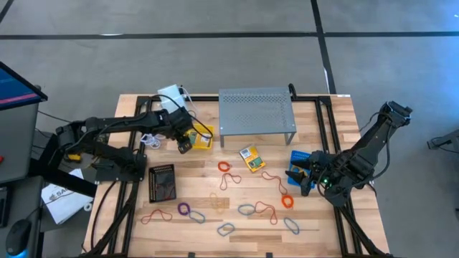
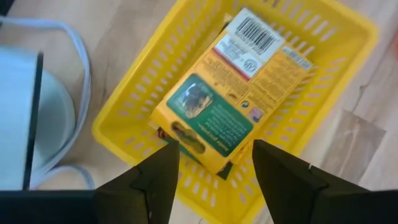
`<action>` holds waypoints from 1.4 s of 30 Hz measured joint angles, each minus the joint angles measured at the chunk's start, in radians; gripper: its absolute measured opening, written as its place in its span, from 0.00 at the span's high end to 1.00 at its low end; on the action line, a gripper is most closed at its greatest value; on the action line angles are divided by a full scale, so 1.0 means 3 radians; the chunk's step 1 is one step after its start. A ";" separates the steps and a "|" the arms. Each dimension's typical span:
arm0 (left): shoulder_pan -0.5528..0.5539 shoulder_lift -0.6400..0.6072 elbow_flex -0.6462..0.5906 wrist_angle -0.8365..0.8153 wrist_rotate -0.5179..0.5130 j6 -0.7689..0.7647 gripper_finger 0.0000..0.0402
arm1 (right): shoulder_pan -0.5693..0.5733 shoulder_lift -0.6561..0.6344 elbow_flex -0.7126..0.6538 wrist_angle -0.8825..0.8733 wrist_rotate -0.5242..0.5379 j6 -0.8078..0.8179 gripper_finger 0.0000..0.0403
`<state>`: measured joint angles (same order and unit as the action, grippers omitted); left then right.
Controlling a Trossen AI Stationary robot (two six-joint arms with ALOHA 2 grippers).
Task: Pick & Place Office Desk Supplies
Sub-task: Put the red rubber band into the black bin
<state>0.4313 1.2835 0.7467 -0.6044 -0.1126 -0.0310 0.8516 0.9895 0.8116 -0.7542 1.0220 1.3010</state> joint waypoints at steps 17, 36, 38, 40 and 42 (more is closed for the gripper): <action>-0.0024 -0.0651 0.0090 0.0227 0.1294 -0.0127 0.59 | -0.0016 -0.0001 0.0000 0.0190 -0.0002 -0.0260 0.37; -0.0663 -0.1873 -0.0999 0.2822 0.1590 -0.0763 0.64 | -0.1035 0.0001 0.0012 0.1231 -0.0893 -0.2571 0.37; -0.0667 -0.1839 -0.1007 0.2845 0.1592 -0.0791 0.65 | -0.1103 0.0001 0.0046 0.1226 -0.0941 -0.2617 0.37; -0.0711 -0.1812 -0.1007 0.2829 0.1588 -0.0780 0.65 | -0.1161 0.0001 0.0074 0.1228 -0.0969 -0.2690 0.37; -0.0722 -0.1807 -0.1007 0.2844 0.1591 -0.0710 0.65 | -0.1203 0.0020 0.0104 0.1225 -0.0973 -0.2781 0.37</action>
<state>0.2148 0.7414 0.4446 0.2489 0.3648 -0.2441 0.4908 0.9955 0.8427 -0.3868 0.7300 0.4669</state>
